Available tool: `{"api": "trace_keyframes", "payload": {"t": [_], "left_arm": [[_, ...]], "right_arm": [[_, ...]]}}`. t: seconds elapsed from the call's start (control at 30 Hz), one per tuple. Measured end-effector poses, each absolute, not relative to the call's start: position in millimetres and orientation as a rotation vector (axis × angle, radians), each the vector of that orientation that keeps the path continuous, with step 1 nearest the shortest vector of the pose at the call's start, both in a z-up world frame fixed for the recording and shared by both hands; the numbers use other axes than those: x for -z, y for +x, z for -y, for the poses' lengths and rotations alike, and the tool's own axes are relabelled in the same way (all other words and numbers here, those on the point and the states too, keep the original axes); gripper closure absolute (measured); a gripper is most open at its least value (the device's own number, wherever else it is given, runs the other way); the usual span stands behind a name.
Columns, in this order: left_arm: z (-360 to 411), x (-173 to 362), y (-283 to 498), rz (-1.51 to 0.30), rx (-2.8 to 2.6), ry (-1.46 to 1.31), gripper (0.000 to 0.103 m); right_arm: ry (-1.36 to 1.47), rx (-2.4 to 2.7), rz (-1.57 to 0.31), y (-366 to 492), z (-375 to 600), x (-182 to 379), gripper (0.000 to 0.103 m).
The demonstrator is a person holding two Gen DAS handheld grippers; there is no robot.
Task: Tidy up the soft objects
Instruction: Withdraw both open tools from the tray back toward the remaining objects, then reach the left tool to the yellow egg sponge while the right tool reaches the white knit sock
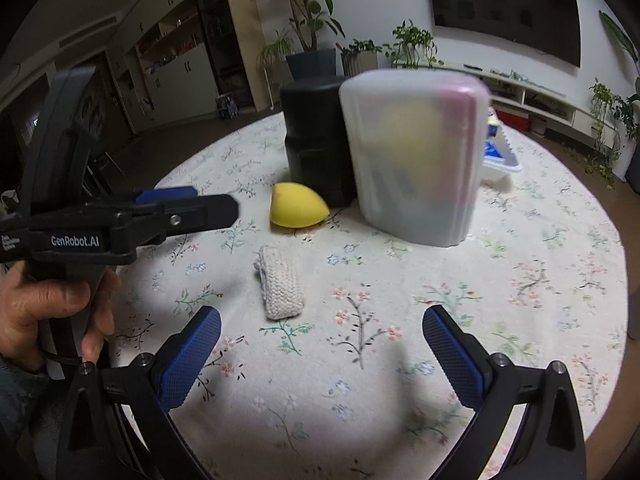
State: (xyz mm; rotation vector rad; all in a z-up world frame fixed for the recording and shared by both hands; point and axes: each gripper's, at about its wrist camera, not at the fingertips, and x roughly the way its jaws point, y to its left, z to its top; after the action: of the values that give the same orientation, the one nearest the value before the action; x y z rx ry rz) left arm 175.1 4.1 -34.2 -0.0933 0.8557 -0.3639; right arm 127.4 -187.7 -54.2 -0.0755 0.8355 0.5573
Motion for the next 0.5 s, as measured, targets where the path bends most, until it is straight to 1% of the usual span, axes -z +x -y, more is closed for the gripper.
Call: {"api": "trace_keyframes", "payload": {"t": [0.07, 0.13, 0.2, 0.33, 0.5], "left_arm": [[2.0, 35.2, 181.5, -0.868, 0.373, -0.057, 0.0], [7.9, 36.8, 188.4, -0.88, 0.381, -0.021, 0.0], [12.2, 40.7, 195.4, -0.9, 0.385, 0.009, 0.0], [18.4, 49.0, 207.3, -0.938, 0.399, 0.044, 0.0], [19.7, 53.4, 218.8, -0.951, 0.404, 0.063, 0.0]], "right_arm": [[-0.085, -0.557, -0.861, 132.3, 180.4, 59.2, 0.0], [-0.071, -0.556, -0.882, 137.1, 178.0, 61.9, 0.004], [-0.037, -0.561, -0.903, 143.7, 177.8, 65.1, 0.014], [-0.027, -0.54, -0.942, 152.8, 174.9, 70.9, 0.015], [-0.062, -0.535, -0.935, 156.4, 165.2, 72.7, 0.016]]}}
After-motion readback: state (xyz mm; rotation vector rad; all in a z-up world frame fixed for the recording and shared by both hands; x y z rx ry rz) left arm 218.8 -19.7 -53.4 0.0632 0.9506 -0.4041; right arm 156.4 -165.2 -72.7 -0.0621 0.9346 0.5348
